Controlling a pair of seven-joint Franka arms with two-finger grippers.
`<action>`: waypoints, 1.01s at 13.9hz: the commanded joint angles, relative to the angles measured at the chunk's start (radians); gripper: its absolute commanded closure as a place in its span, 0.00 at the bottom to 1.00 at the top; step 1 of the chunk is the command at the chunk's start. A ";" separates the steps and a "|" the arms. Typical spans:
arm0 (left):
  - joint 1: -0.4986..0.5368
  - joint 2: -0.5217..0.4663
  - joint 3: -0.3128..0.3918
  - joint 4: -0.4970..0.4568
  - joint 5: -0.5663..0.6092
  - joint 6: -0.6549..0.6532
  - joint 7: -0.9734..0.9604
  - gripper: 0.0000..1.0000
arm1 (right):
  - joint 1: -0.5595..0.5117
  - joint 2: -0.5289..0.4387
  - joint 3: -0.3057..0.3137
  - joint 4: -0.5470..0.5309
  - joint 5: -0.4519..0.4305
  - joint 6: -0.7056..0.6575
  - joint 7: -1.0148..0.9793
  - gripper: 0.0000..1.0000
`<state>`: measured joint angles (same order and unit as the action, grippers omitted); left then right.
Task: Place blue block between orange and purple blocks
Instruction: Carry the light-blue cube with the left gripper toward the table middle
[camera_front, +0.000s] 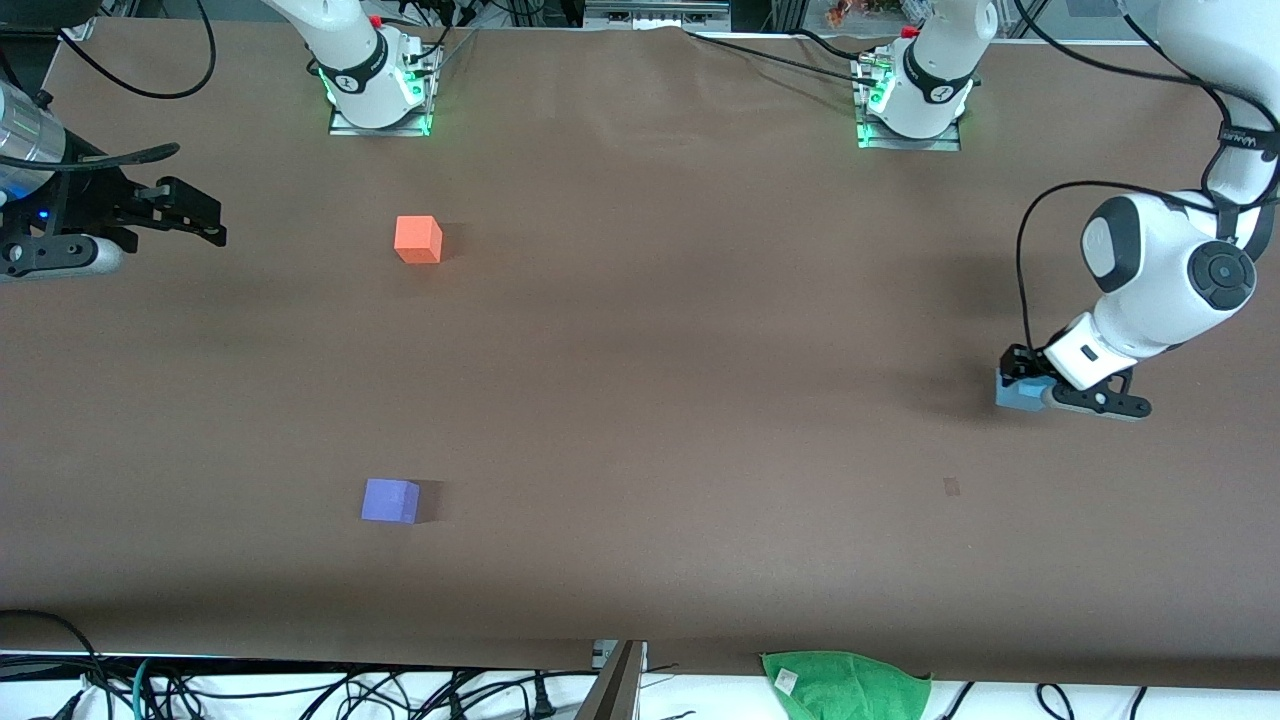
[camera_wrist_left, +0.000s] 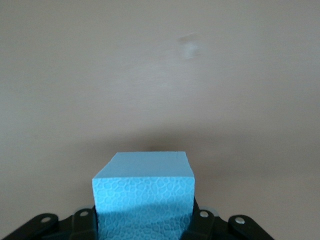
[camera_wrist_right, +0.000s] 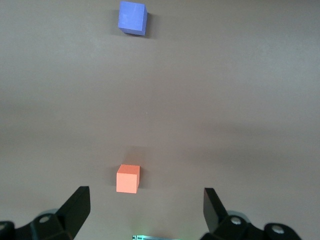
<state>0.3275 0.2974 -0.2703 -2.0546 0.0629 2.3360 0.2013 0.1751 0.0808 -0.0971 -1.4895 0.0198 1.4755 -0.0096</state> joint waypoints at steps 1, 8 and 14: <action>0.001 -0.006 -0.122 0.083 0.006 -0.151 -0.109 0.80 | 0.001 -0.012 -0.003 -0.003 -0.006 -0.007 0.000 0.00; -0.284 0.119 -0.210 0.229 0.006 -0.144 -0.523 0.80 | 0.001 -0.012 -0.003 -0.003 -0.006 -0.007 0.000 0.00; -0.599 0.376 -0.194 0.372 0.135 0.052 -0.848 0.77 | 0.001 -0.010 -0.003 -0.002 -0.006 0.000 0.000 0.00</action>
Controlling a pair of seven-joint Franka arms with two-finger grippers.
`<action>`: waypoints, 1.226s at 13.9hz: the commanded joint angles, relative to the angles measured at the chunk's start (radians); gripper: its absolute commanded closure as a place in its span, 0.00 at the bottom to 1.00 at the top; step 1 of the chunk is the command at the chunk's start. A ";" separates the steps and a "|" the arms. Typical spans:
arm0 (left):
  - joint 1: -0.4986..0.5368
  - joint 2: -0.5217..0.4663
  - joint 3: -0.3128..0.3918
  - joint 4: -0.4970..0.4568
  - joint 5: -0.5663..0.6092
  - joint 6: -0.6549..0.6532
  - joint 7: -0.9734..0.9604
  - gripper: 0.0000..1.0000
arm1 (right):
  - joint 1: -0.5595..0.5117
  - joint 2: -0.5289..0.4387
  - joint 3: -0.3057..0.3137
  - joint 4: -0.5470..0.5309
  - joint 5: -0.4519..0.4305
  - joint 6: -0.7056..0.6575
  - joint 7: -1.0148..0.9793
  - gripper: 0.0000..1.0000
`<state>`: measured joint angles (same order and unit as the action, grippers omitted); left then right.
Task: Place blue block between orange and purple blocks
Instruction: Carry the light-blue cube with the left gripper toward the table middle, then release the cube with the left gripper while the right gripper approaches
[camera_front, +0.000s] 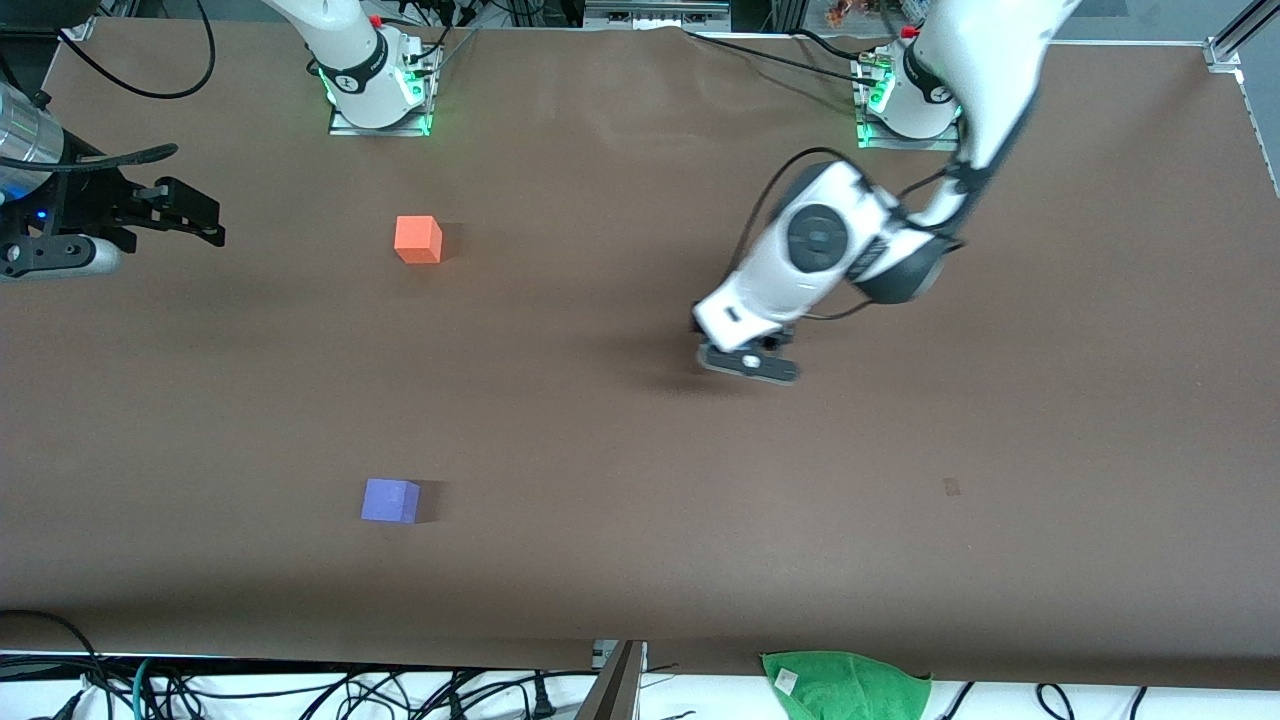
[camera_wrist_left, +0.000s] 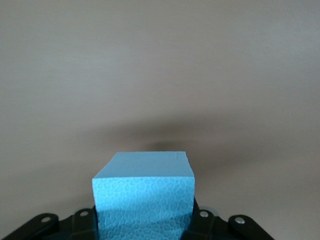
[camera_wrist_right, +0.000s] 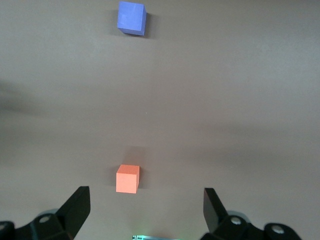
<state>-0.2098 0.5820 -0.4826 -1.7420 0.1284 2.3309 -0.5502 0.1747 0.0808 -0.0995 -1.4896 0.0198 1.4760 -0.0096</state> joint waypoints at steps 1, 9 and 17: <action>-0.101 0.119 0.024 0.059 0.127 0.100 -0.175 0.76 | 0.002 -0.010 0.000 -0.001 -0.006 0.001 0.000 0.00; -0.322 0.199 0.166 0.068 0.263 0.179 -0.407 0.12 | 0.000 0.000 0.000 0.002 -0.014 0.023 0.000 0.00; -0.203 0.029 0.105 0.065 0.183 0.079 -0.404 0.00 | -0.009 0.100 -0.002 0.000 -0.011 0.101 -0.015 0.00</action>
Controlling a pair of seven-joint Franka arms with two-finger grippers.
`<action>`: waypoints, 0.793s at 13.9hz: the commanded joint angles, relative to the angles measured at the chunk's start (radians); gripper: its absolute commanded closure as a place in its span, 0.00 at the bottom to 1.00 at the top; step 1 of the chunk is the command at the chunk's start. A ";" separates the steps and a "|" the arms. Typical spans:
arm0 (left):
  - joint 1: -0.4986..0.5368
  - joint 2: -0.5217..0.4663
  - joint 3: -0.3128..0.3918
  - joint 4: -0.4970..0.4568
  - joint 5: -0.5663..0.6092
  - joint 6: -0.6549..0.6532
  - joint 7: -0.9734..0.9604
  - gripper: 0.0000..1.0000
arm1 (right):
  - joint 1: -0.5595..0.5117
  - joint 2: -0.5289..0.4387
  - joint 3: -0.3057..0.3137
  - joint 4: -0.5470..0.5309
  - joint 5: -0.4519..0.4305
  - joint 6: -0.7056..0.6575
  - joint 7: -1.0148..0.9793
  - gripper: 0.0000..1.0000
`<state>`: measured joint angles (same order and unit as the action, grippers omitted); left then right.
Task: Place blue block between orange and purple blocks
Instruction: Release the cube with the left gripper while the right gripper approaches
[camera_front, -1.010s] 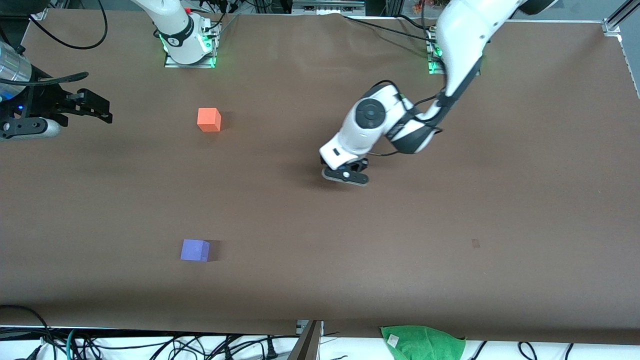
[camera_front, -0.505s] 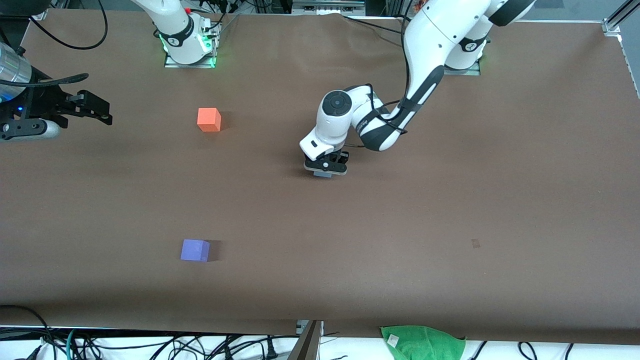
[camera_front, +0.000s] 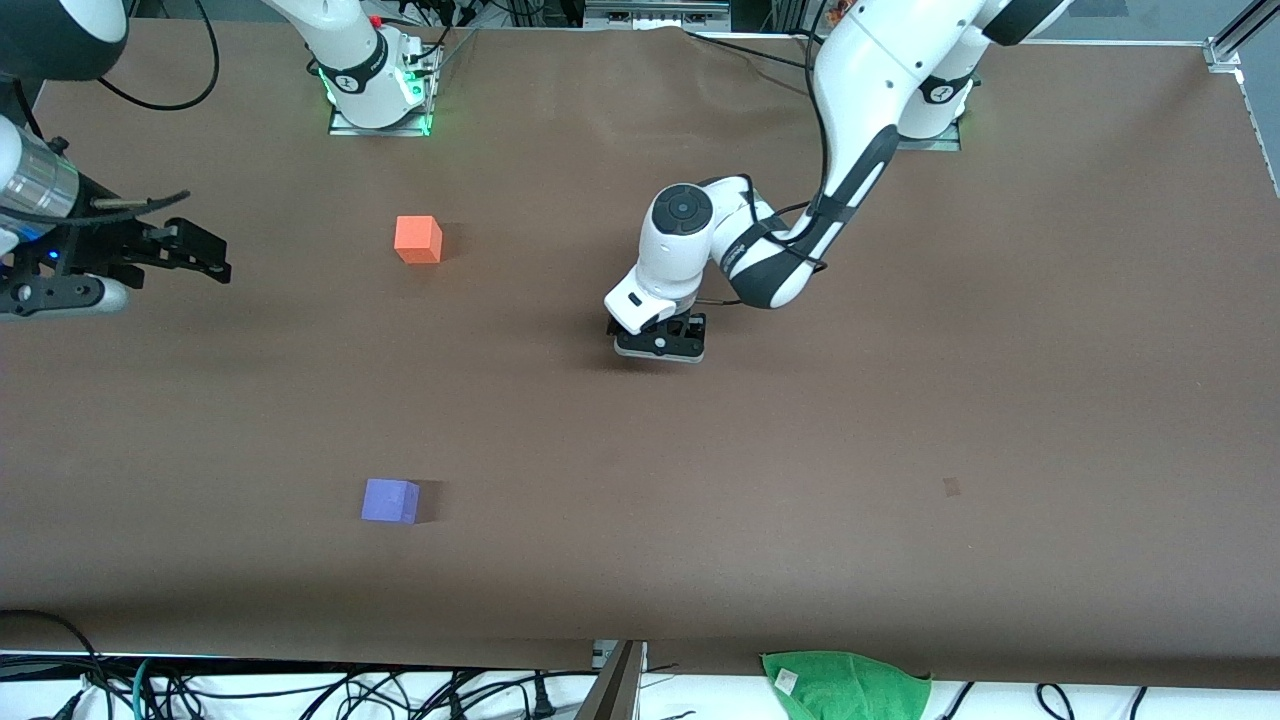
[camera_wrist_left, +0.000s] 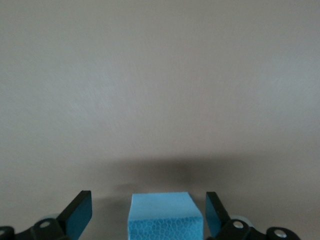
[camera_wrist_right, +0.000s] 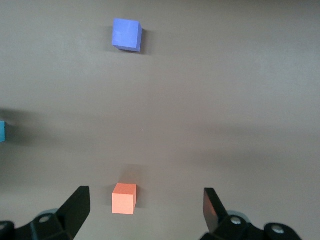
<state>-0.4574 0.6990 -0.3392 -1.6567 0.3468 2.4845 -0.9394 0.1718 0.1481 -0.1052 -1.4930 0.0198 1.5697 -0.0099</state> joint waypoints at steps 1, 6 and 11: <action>0.052 -0.126 -0.052 -0.020 -0.058 -0.113 -0.021 0.00 | -0.006 0.063 0.004 0.003 -0.011 0.009 -0.015 0.00; 0.140 -0.309 -0.058 -0.015 -0.063 -0.392 -0.002 0.00 | 0.047 0.140 0.015 0.000 0.011 0.016 -0.006 0.00; 0.288 -0.386 -0.052 0.119 -0.104 -0.744 0.229 0.00 | 0.164 0.244 0.021 -0.004 0.160 0.188 0.130 0.00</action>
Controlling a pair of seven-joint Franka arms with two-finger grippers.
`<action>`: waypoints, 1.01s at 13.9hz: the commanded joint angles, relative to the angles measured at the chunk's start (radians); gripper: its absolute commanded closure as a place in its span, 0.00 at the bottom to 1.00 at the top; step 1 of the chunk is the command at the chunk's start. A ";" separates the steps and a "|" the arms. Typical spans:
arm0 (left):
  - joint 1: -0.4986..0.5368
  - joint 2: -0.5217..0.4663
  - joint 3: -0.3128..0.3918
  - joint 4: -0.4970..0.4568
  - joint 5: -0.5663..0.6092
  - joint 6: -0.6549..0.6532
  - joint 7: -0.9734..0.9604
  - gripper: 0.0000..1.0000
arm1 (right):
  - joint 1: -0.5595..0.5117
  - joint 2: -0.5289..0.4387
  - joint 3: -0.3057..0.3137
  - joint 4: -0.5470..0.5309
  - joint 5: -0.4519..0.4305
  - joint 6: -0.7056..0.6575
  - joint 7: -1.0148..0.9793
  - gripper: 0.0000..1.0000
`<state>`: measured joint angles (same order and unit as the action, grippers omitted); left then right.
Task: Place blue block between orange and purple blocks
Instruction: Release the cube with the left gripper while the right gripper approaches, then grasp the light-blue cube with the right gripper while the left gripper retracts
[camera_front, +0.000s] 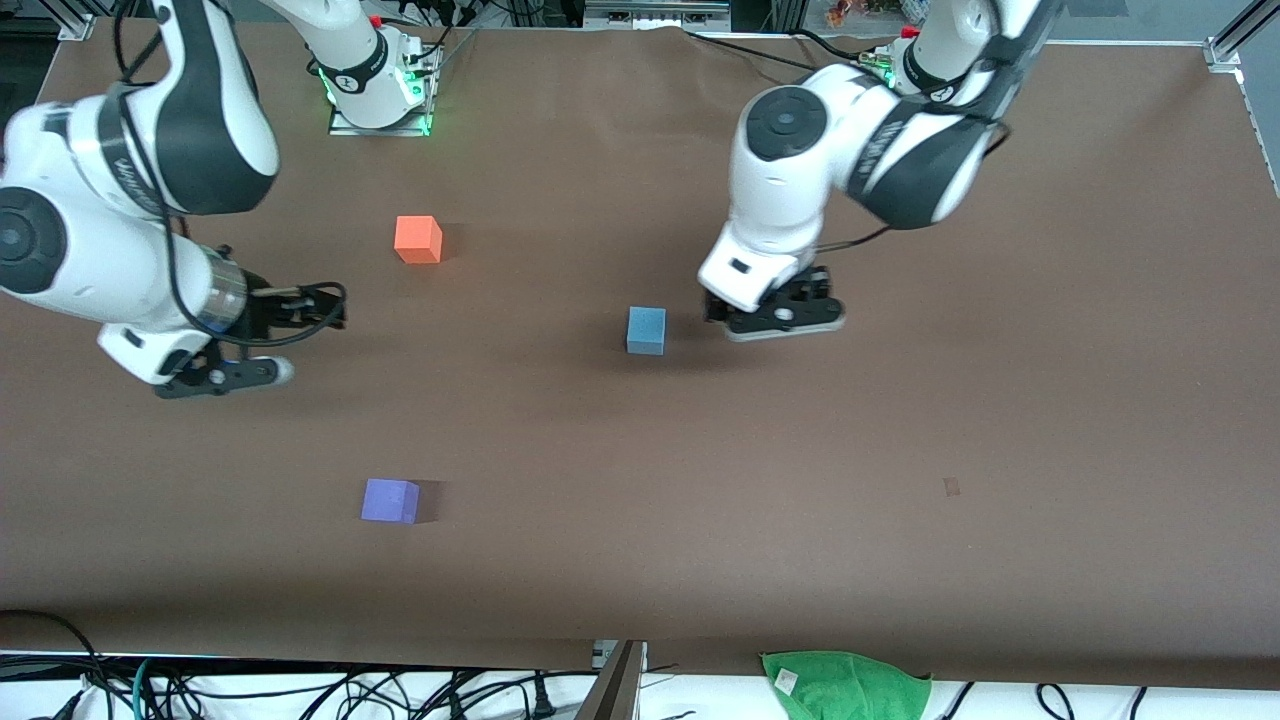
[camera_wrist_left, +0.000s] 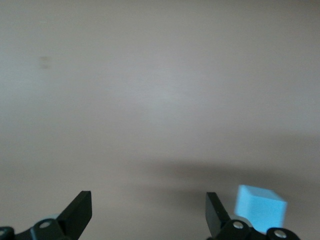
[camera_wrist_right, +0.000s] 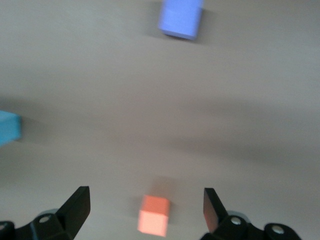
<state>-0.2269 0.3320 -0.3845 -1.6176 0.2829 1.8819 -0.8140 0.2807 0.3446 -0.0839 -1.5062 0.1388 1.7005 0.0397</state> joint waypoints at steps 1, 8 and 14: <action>0.102 -0.019 -0.008 0.128 -0.044 -0.217 0.152 0.00 | 0.098 0.078 0.001 0.004 0.044 0.108 0.154 0.00; 0.250 -0.132 0.134 0.194 -0.226 -0.363 0.600 0.00 | 0.409 0.301 0.006 0.011 0.121 0.494 0.639 0.00; 0.170 -0.369 0.375 -0.134 -0.271 -0.219 0.964 0.00 | 0.509 0.386 0.006 0.011 0.125 0.624 0.781 0.00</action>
<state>-0.0336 0.0569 -0.0293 -1.5966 0.0303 1.5690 0.0512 0.7708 0.7333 -0.0668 -1.5096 0.2406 2.3253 0.8007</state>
